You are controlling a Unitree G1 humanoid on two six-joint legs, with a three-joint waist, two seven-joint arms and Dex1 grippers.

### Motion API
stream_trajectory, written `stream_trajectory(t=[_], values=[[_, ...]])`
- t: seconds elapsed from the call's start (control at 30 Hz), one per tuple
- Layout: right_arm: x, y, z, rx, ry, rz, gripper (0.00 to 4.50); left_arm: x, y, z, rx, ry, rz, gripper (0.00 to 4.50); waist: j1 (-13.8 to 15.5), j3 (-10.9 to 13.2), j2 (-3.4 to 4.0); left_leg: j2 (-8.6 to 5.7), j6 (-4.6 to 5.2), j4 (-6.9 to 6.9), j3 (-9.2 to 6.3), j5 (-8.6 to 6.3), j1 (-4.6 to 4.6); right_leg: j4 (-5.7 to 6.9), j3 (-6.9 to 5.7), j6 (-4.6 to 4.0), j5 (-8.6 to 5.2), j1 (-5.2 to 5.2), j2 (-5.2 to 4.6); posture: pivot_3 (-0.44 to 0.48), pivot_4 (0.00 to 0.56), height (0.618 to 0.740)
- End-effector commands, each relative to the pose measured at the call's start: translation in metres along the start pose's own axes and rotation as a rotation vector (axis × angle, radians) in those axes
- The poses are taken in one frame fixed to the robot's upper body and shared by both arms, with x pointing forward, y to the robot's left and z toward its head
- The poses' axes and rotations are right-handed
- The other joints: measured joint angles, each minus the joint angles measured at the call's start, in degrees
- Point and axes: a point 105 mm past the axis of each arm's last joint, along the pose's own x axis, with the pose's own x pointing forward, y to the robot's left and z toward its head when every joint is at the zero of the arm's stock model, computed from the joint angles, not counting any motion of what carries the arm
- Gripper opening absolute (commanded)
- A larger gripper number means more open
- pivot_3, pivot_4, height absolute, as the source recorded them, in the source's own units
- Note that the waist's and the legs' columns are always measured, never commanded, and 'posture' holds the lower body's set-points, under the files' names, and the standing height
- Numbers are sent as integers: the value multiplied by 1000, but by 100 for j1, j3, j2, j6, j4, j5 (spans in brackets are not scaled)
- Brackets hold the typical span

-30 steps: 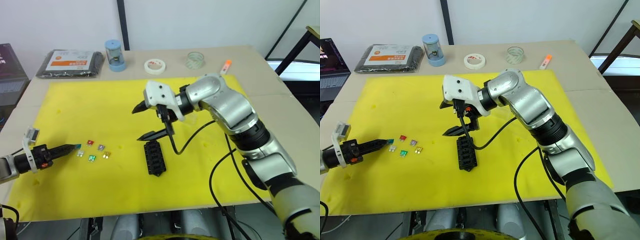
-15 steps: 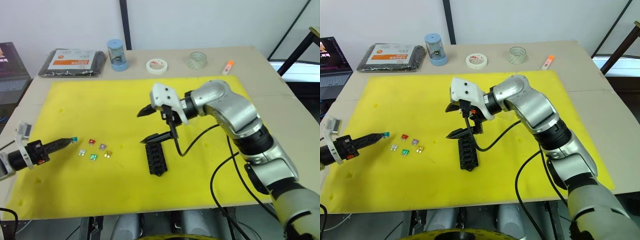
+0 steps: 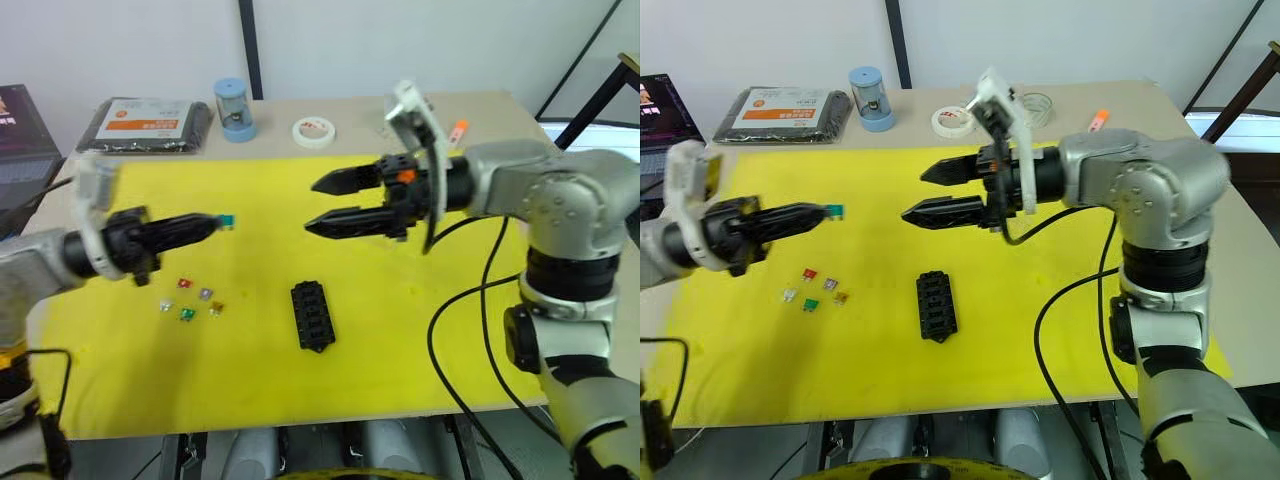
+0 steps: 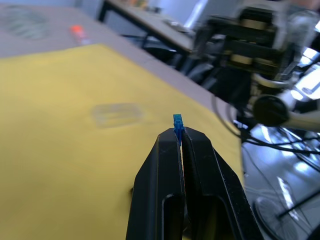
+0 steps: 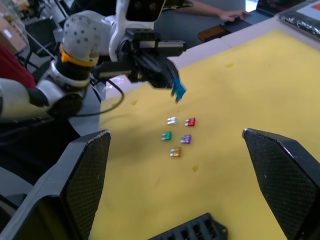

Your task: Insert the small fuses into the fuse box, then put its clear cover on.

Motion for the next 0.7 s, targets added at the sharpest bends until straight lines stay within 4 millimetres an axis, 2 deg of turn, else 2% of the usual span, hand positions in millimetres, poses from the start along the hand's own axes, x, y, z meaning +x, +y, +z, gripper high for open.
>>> stream_trajectory(t=[0.03, 0.07, 0.17, 0.23, 0.53, 0.63, 0.7], values=[[-11, 14, 10, -12, -5, 16, 4500, 16, -16, 10, 72, 0, -85, 30, -18, 1, 2, 1, 0, 0, 1, 0, 2, 0, 1, 0, 0, 0, 8, 0, 150, 740], [-13, 17, 10, -3, 0, 20, 4500, 20, -18, 12, 84, 1, -103, 30, -8, 2, 3, 2, 1, -1, 1, 0, 5, 0, 2, 0, 0, 0, 13, 0, 150, 740], [-16, 21, 6, 3, 23, 18, 3955, 30, -23, 16, 114, -2, -144, 0, 13, 2, 3, 3, 1, 0, -2, 1, 4, 0, 1, 0, 0, 1, 35, 0, 150, 740], [-17, 23, 4, 3, 34, 18, 3337, 34, -24, 15, 125, 3, -155, 0, 15, 2, 3, 3, 1, 1, -3, 1, 4, -2, 1, 0, 0, 4, 37, 0, 150, 740], [-9, 22, 2, -3, 44, -5, 3337, 39, -23, 12, 140, 7, -168, 0, 22, 1, 2, 3, 1, 1, -4, 1, 3, -4, 3, 0, 0, 5, 41, 0, 150, 740], [-8, 21, 2, -1, 45, -7, 2831, 40, -23, 12, 144, 3, -169, 0, 22, 1, 2, 3, 1, 1, -5, 1, 2, -5, 3, 0, 0, 5, 41, 0, 150, 740], [-7, 21, 2, 0, 46, -3, 2199, 40, -24, 12, 146, 3, -170, 0, 21, 1, 2, 3, 1, 1, -5, 1, 2, -6, 3, 1, 0, 5, 42, 0, 150, 740]])
